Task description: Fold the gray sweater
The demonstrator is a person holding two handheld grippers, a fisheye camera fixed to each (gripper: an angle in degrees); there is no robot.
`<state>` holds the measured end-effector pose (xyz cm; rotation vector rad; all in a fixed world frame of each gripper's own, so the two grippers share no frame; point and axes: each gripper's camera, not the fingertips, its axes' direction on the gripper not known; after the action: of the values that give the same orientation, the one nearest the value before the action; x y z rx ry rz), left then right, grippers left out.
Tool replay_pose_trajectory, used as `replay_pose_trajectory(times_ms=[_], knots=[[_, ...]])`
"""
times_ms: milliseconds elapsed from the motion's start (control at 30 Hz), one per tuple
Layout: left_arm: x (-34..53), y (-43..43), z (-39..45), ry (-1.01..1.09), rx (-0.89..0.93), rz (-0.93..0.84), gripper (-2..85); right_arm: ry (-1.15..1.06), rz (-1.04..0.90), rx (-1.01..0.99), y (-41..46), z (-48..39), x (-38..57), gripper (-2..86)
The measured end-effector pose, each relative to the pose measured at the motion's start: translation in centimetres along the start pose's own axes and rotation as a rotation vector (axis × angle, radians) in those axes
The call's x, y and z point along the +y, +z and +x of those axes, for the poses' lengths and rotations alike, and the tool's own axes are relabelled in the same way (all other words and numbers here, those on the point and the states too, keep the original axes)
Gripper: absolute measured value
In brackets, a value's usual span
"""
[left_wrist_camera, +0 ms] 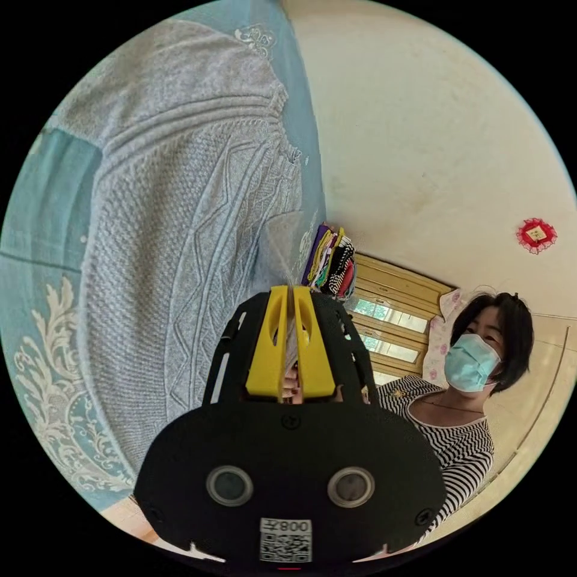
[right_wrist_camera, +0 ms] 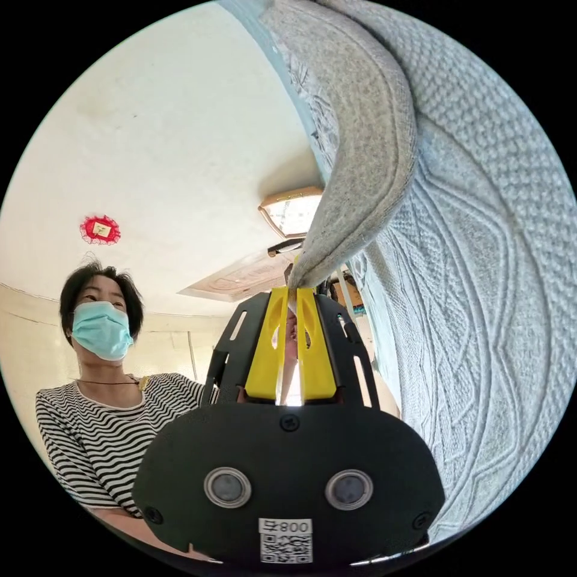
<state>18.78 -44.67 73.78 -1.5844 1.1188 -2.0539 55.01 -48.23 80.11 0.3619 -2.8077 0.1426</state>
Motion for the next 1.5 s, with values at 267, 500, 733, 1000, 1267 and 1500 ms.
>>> replay_pose_trajectory(times_ms=[267,500,733,1000,1267,1500], knots=[[-0.7,-0.9,-0.2,0.036,-0.203,-0.066,1.7,0.021,-0.084,0.126,5.6,4.7,-1.8,2.5],[-1.3,0.9,-0.5,0.107,-0.334,-0.073,1.7,-0.055,-0.131,0.327,10.4,6.5,-3.9,2.5],[0.0,4.1,-1.8,0.194,-0.507,-0.051,2.0,-0.138,-0.206,0.62,15.5,7.8,-4.7,2.4],[5.3,4.9,-0.5,0.284,-0.553,0.145,1.8,-0.19,-0.266,0.694,17.9,8.5,-2.9,1.6],[11.0,11.2,-0.9,0.3,-0.711,0.113,0.4,-0.294,-0.235,0.739,19.3,5.8,-0.8,0.2],[12.2,14.5,-1.8,0.369,-0.861,0.143,0.3,-0.615,-0.428,1.151,28.1,6.0,-1.3,0.1]])
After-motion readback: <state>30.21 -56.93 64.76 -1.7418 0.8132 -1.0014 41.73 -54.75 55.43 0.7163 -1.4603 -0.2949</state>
